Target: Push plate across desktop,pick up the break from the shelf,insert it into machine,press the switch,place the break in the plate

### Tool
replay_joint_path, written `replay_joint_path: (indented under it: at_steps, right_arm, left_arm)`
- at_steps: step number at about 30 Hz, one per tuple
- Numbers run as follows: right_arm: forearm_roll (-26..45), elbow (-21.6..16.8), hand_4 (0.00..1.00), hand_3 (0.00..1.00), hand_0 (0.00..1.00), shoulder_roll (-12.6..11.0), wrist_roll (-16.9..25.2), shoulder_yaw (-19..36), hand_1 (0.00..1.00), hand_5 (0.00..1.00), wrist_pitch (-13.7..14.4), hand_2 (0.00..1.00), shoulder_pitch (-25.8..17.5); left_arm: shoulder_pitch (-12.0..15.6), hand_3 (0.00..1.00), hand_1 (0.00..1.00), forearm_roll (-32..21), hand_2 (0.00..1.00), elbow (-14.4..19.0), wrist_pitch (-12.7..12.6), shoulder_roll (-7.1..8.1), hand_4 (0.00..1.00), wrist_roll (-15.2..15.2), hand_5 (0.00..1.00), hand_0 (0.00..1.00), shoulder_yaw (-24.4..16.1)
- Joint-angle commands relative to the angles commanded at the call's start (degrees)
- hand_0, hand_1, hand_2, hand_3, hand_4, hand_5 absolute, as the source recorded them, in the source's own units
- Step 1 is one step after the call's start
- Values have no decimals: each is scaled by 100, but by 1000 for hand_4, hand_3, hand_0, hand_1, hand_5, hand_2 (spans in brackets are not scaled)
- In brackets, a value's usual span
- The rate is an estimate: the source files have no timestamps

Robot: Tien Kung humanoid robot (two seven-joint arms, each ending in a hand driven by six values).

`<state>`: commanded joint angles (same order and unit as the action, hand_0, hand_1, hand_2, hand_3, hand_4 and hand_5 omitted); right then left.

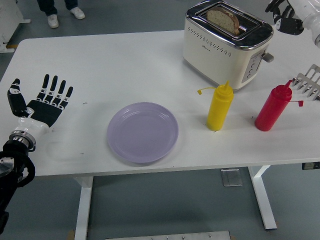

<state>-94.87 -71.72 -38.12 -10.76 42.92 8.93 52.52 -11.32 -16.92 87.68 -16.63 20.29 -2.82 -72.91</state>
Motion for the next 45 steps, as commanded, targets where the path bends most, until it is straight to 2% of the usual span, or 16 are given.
replay_joint_path:
  at_steps: [2, 3, 8, 9, 14, 15, 26, 27, 30, 35, 38, 39, 45]
  right_arm:
    - [119, 80, 516, 580, 337, 52, -73, -144, 440, 2, -94, 542, 218]
    - [217, 144, 690, 682, 382, 94, -118, -238, 521, 88, -150, 587, 343]
    - [717, 585, 690, 682, 382, 410, -399, -565, 521, 88, -506, 587, 956]
    - [821, 675, 781, 709, 461, 477, -457, -612, 609, 235, -575, 633, 1082]
    - [1296, 1074, 781, 709, 461, 797, -685, -834, 609, 235, -788, 633, 1600]
    - [1408, 1181, 798, 720, 486, 874, -730, -894, 647, 300, -828, 664, 1720]
    - [2394, 2234, 811, 721, 486, 1577, -1057, -1705, 649, 343, -1058, 668, 2660]
    - [2496, 2356, 862, 744, 493, 1658, -1110, -1824, 665, 510, -1096, 700, 2735]
    - [2707, 2656, 862, 744, 493, 1835, -1204, -2136, 665, 510, -1155, 700, 2880]
    - [2907, 3012, 850, 745, 493, 2077, -1188, -2559, 669, 480, -1095, 702, 3015]
    - [2942, 3170, 850, 745, 493, 2212, -1145, -2733, 669, 480, -1010, 702, 3063]
    - [2946, 3204, 838, 740, 486, 2243, -1137, -2772, 658, 451, -993, 694, 3073]
    - [3075, 3450, 841, 736, 476, 2446, -1085, -3069, 648, 474, -885, 688, 3104]
  left_arm:
    - [-5, 716, 742, -1, 698, -3, -1, 6, 779, -1, 998, 774, 11]
    - [-7, 713, 739, 0, 695, -4, -3, 10, 779, -2, 998, 772, 18]
    - [-16, 713, 739, -11, 695, -14, -11, 24, 779, -11, 998, 772, 59]
    - [-19, 713, 738, -14, 694, -16, -12, 27, 778, -12, 998, 772, 68]
    - [-33, 713, 738, -25, 694, -24, -14, 41, 778, -15, 998, 772, 116]
    - [-36, 712, 737, -26, 691, -26, -14, 45, 783, -16, 998, 772, 130]
    - [-76, 710, 737, -16, 691, -37, -24, 87, 784, -19, 998, 772, 215]
    - [-82, 711, 738, -14, 692, -38, -24, 91, 781, -15, 998, 771, 227]
    - [-93, 711, 738, -17, 692, -41, -19, 100, 781, -6, 998, 771, 245]
    - [-105, 711, 743, -44, 697, -46, -7, 113, 781, 8, 998, 775, 242]
    - [-115, 711, 743, -57, 697, -44, -4, 117, 781, 13, 998, 775, 251]
    - [-118, 712, 745, -59, 698, -42, -4, 118, 783, 14, 998, 776, 254]
    - [-137, 716, 753, -63, 704, -45, -6, 122, 780, 12, 998, 778, 271]
